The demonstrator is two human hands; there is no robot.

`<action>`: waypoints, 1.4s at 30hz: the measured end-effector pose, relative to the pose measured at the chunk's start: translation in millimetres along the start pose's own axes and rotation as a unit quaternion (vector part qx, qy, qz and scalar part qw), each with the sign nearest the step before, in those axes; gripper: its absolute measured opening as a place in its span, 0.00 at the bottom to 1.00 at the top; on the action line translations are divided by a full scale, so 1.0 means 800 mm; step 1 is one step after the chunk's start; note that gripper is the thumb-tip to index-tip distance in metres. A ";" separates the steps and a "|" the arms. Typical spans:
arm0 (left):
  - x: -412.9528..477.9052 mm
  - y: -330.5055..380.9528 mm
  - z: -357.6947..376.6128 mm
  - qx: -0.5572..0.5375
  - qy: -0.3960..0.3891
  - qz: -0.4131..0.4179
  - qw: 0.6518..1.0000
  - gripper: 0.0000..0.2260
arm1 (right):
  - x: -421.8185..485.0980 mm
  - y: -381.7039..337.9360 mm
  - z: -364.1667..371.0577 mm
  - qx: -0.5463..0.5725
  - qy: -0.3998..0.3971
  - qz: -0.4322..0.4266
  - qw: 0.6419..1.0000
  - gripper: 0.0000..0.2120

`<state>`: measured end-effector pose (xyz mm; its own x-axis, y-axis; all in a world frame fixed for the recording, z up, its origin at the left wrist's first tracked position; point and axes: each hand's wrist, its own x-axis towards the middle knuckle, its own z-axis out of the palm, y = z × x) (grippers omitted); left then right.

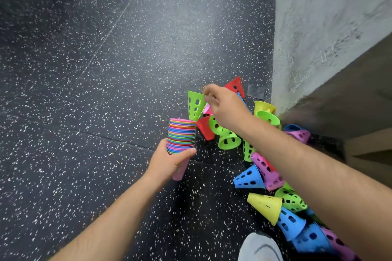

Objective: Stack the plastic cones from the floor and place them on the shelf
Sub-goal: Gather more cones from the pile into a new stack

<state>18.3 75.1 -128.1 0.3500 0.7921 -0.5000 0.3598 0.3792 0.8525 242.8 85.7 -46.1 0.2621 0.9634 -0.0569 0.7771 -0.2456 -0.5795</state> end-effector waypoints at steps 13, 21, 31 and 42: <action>-0.050 0.001 0.038 0.013 -0.072 0.015 0.997 0.23 | -0.135 0.000 0.000 0.145 -0.116 0.086 0.979 0.13; -0.071 -0.005 0.051 0.018 -0.080 0.012 0.997 0.23 | -0.130 0.053 0.020 -0.014 -0.024 0.035 0.999 0.17; -0.057 0.009 0.059 -0.008 -0.085 0.014 0.996 0.24 | -0.077 0.077 0.020 -0.146 -0.059 0.022 0.987 0.20; -0.053 0.019 0.059 -0.017 -0.074 0.015 0.997 0.24 | -0.079 0.045 -0.016 0.084 0.102 0.053 0.990 0.31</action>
<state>49.4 24.5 -101.3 0.4846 0.7252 -0.4891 0.3191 0.3741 0.8708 261.5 14.4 -53.1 0.4604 0.8871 0.0317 0.6380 -0.3059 -0.7066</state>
